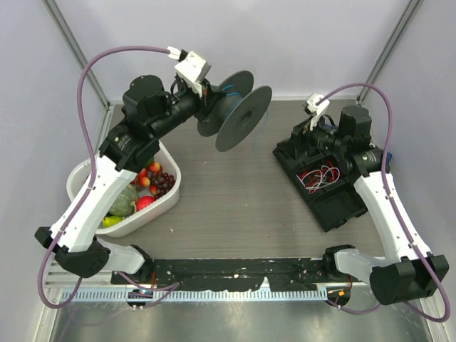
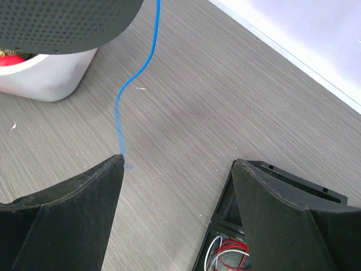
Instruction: Wrap the cables
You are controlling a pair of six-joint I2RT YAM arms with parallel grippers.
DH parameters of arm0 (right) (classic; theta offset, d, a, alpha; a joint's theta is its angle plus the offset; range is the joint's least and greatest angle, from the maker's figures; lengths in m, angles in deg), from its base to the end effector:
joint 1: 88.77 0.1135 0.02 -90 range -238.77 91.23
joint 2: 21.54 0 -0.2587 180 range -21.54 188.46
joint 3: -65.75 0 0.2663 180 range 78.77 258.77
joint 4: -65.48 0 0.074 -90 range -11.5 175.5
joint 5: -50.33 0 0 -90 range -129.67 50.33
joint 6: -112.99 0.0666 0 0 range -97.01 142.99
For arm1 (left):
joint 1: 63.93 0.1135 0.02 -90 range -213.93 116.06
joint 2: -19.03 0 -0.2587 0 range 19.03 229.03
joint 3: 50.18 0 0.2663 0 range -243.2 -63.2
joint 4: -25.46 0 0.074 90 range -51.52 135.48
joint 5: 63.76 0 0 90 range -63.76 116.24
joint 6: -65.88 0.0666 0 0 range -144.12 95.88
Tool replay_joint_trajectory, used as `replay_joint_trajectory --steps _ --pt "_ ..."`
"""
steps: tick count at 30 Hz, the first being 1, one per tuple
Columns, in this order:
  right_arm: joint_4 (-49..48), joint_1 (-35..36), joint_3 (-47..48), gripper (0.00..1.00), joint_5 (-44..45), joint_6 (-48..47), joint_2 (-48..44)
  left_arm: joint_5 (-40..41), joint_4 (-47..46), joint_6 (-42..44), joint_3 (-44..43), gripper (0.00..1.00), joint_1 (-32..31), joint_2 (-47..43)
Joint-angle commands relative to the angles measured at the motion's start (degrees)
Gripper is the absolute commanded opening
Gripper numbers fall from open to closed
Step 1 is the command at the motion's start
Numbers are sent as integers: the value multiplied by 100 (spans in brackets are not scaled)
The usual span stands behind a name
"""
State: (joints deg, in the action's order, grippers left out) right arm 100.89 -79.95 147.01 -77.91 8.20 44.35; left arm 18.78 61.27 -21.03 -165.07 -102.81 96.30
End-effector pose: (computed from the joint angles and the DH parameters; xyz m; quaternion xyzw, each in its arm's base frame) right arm 0.2800 0.0852 0.3769 -0.3422 0.7194 0.2398 0.5549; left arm 0.2389 -0.2038 0.5328 0.2923 0.6316 -0.2633 0.6681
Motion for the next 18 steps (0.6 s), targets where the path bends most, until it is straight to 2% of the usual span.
replay_joint_trajectory --steps 1,4,8,10,18 --pt "-243 -3 -442 83 9 -279 -593 -27 59 -994 -737 0 29 147" --pt "-376 -12 -698 82 -52 -270 -849 -88 130 -1389 -1036 0 29 235" --pt "-534 -12 -1085 78 -928 -498 -1165 -203 121 -1767 -1283 0 38 323" --pt "-814 -12 -1593 78 -1123 -648 -1375 -229 103 -1856 -1362 0 38 341" --pt "-2113 -12 -2315 78 -1239 -982 -1500 -404 -20 -2076 -1406 0 55 376"
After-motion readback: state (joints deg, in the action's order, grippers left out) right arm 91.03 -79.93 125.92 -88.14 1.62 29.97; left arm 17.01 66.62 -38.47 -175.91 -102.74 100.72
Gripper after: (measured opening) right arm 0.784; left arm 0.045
